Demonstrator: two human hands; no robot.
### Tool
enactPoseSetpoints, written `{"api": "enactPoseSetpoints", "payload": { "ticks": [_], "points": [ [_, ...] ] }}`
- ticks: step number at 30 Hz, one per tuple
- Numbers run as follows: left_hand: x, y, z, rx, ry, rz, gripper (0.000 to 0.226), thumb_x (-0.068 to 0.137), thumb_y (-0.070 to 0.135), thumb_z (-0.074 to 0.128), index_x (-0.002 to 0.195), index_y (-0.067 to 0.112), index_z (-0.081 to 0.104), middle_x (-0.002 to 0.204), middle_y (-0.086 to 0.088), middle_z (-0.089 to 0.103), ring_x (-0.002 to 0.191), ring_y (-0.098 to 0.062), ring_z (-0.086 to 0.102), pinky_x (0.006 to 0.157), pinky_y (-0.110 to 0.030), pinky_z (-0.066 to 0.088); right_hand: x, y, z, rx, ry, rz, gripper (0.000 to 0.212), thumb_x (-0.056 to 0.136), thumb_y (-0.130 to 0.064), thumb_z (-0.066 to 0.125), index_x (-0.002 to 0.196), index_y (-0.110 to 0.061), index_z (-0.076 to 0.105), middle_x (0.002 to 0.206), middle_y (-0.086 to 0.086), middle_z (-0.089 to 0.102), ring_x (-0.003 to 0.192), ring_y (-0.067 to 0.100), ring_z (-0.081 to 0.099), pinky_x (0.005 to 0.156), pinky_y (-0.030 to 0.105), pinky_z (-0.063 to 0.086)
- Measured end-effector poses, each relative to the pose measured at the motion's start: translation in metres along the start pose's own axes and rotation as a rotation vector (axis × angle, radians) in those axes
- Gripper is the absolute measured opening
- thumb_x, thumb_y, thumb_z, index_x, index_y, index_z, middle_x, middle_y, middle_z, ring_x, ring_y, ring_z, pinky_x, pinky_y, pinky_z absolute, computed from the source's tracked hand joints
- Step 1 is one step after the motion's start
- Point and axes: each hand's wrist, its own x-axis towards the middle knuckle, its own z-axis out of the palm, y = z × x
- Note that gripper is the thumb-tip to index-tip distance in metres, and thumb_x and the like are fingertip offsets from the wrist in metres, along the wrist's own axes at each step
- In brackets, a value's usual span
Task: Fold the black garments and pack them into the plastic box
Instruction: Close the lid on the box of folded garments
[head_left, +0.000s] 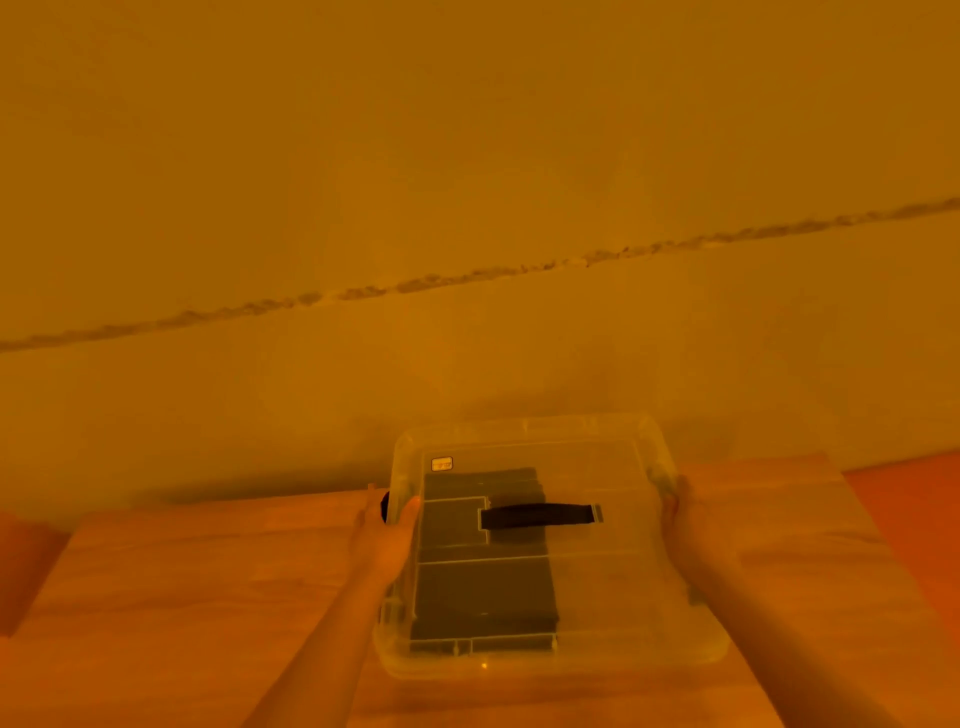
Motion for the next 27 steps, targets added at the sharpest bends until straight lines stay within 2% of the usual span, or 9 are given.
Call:
{"api": "enactPoseSetpoints", "payload": {
  "ticks": [2, 6, 9, 11, 13, 15, 17, 20, 27],
  "points": [
    [-0.004, -0.001, 0.002, -0.058, -0.005, -0.043, 0.065, 0.086, 0.055, 0.048, 0.139, 0.021, 0.033, 0.132, -0.013, 0.049, 0.114, -0.033, 0.053, 0.090, -0.046, 0.048, -0.003, -0.003, -0.005, 0.012, 0.012, -0.022, 0.086, 0.066, -0.089, 0.002, 0.109, -0.032, 0.050, 0.077, -0.002, 0.048, 0.063, 0.012, 0.045, 0.055, 0.029, 0.039],
    [-0.012, -0.011, 0.008, -0.061, -0.052, -0.044, 0.049, 0.094, 0.043, 0.043, 0.137, 0.022, 0.037, 0.107, -0.007, 0.058, 0.084, -0.020, 0.059, 0.059, -0.026, 0.044, -0.028, -0.013, -0.010, -0.020, -0.038, -0.033, 0.046, 0.098, -0.041, 0.023, 0.140, -0.023, 0.029, 0.099, 0.014, 0.060, 0.070, 0.018, 0.052, 0.047, 0.024, 0.040],
    [-0.007, -0.016, 0.007, -0.055, 0.029, -0.081, 0.053, 0.085, 0.055, 0.048, 0.114, 0.011, 0.053, 0.087, -0.007, 0.062, 0.067, -0.018, 0.059, 0.049, -0.025, 0.045, -0.027, -0.011, -0.007, -0.085, -0.004, 0.002, 0.044, 0.098, -0.030, 0.030, 0.138, -0.012, 0.034, 0.122, 0.020, 0.054, 0.105, 0.034, 0.056, 0.079, 0.047, 0.051],
    [-0.010, -0.014, 0.006, -0.052, 0.087, -0.091, 0.052, 0.081, 0.058, 0.052, 0.096, 0.008, 0.057, 0.082, -0.012, 0.064, 0.064, -0.022, 0.062, 0.048, -0.028, 0.048, -0.024, -0.009, -0.008, -0.227, 0.032, 0.056, 0.049, 0.097, -0.029, 0.035, 0.142, -0.008, 0.031, 0.144, 0.019, 0.034, 0.133, 0.036, 0.032, 0.104, 0.056, 0.032],
    [-0.016, -0.011, 0.004, -0.043, 0.139, -0.052, 0.041, 0.083, 0.051, 0.056, 0.086, 0.010, 0.056, 0.077, -0.012, 0.065, 0.061, -0.022, 0.062, 0.047, -0.028, 0.049, -0.025, -0.014, -0.009, -0.076, 0.031, 0.167, 0.067, 0.093, -0.036, 0.045, 0.147, -0.011, 0.015, 0.153, 0.018, 0.017, 0.139, 0.038, 0.019, 0.107, 0.058, 0.027],
    [-0.021, -0.007, 0.002, 0.001, 0.208, -0.036, 0.041, 0.083, 0.051, 0.057, 0.086, 0.010, 0.053, 0.076, -0.009, 0.061, 0.061, -0.020, 0.060, 0.047, -0.026, 0.046, -0.025, -0.018, -0.011, 0.221, 0.005, 0.367, 0.090, 0.085, -0.043, 0.058, 0.149, -0.016, 0.000, 0.153, 0.019, 0.015, 0.134, 0.044, 0.026, 0.099, 0.058, 0.038],
    [-0.025, -0.005, 0.003, 0.026, 0.222, -0.032, 0.037, 0.084, 0.050, 0.057, 0.084, 0.013, 0.051, 0.074, -0.007, 0.059, 0.061, -0.019, 0.059, 0.048, -0.026, 0.046, -0.026, -0.022, -0.013, 0.339, -0.028, 0.459, 0.087, 0.082, -0.045, 0.061, 0.147, -0.014, 0.012, 0.140, 0.024, 0.037, 0.117, 0.045, 0.048, 0.085, 0.054, 0.049],
    [-0.030, -0.002, 0.005, 0.016, 0.189, 0.001, 0.030, 0.088, 0.044, 0.053, 0.077, 0.016, 0.049, 0.069, -0.006, 0.059, 0.060, -0.020, 0.059, 0.052, -0.029, 0.050, -0.030, -0.018, -0.011, 0.120, 0.099, 0.320, 0.063, 0.077, -0.052, 0.063, 0.115, -0.003, 0.049, 0.099, 0.015, 0.054, 0.077, 0.031, 0.061, 0.064, 0.045, 0.057],
    [-0.014, 0.005, -0.010, -0.059, -0.076, -0.181, 0.020, 0.090, 0.027, 0.057, 0.097, 0.008, 0.056, 0.088, -0.012, 0.063, 0.081, -0.026, 0.061, 0.068, -0.038, 0.053, -0.032, -0.016, -0.007, 0.062, 0.138, 0.176, 0.037, 0.087, -0.033, 0.059, 0.104, 0.000, 0.051, 0.079, 0.008, 0.055, 0.063, 0.023, 0.058, 0.053, 0.033, 0.050]
  ]
}}
